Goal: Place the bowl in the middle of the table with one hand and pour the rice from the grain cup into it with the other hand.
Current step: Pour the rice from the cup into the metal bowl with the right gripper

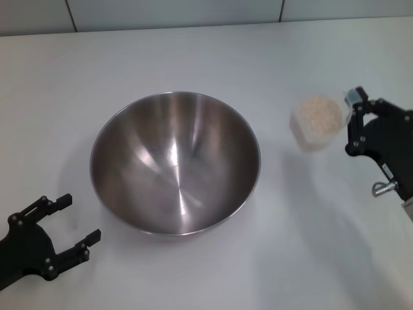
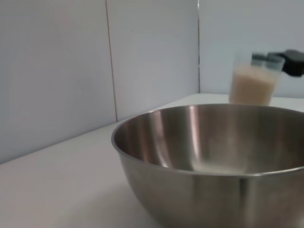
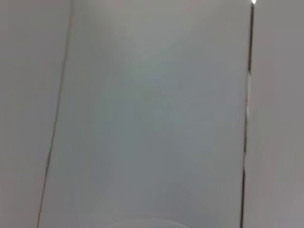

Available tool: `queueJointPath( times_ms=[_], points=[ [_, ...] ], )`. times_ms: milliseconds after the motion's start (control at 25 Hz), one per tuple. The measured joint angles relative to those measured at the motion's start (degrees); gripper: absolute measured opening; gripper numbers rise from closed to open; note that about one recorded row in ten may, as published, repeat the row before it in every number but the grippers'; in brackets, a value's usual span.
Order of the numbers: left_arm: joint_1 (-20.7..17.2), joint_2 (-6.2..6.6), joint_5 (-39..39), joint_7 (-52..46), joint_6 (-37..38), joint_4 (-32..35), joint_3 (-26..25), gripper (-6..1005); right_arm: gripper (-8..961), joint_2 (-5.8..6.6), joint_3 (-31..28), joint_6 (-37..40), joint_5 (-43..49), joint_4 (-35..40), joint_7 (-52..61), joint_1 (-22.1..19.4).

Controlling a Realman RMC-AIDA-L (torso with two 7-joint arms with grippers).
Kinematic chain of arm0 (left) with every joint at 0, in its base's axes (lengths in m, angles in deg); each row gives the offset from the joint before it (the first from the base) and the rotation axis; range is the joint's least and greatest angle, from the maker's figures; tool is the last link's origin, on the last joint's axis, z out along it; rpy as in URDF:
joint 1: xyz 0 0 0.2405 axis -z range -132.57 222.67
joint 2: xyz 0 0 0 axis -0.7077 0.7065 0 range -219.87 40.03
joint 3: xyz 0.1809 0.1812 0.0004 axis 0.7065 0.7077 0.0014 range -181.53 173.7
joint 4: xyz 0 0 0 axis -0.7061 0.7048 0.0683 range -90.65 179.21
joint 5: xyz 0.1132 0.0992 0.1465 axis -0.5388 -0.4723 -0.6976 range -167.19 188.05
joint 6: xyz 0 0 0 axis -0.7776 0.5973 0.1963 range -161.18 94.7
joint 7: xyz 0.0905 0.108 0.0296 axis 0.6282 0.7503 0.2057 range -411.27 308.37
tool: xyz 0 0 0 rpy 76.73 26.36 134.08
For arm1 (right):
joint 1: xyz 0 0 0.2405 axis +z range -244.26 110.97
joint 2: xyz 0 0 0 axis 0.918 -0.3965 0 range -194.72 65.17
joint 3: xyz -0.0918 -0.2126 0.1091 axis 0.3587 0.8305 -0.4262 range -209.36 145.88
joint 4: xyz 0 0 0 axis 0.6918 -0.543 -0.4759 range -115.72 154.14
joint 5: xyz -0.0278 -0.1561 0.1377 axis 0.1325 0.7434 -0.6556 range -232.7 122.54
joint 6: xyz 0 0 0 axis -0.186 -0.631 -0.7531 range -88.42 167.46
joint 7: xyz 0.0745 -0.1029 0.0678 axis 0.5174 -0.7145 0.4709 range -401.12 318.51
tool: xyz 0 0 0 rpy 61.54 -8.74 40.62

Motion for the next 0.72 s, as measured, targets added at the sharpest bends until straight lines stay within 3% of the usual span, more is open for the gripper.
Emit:
queueJointPath(
  times_ms=[360, 480, 600, 680, 720],
  points=[
    [0.2, 0.01, -0.3, 0.0, 0.1, 0.0, 0.0, 808, 17, -0.01, 1.0, 0.4, 0.6, -5.7, -13.6, 5.1],
    [0.2, 0.01, -0.3, 0.0, 0.1, 0.0, 0.0, 808, 17, -0.08, 2.5, -0.1, 0.7, -8.7, -23.3, 5.9],
    [0.2, 0.01, -0.3, 0.0, 0.2, 0.0, 0.0, 808, 17, -0.18, 5.2, -1.5, 0.7, -12.6, -40.7, 6.0],
    [0.3, -0.05, -0.3, -0.1, 0.2, 0.0, 0.0, 808, 16, -0.20, 5.6, -2.1, 0.7, -13.3, -44.6, 5.9],
    [0.3, -0.05, -0.3, -0.1, 0.2, 0.0, 0.0, 808, 16, -0.22, 6.3, -3.8, 0.8, -14.9, -53.0, 5.7]
  ],
)
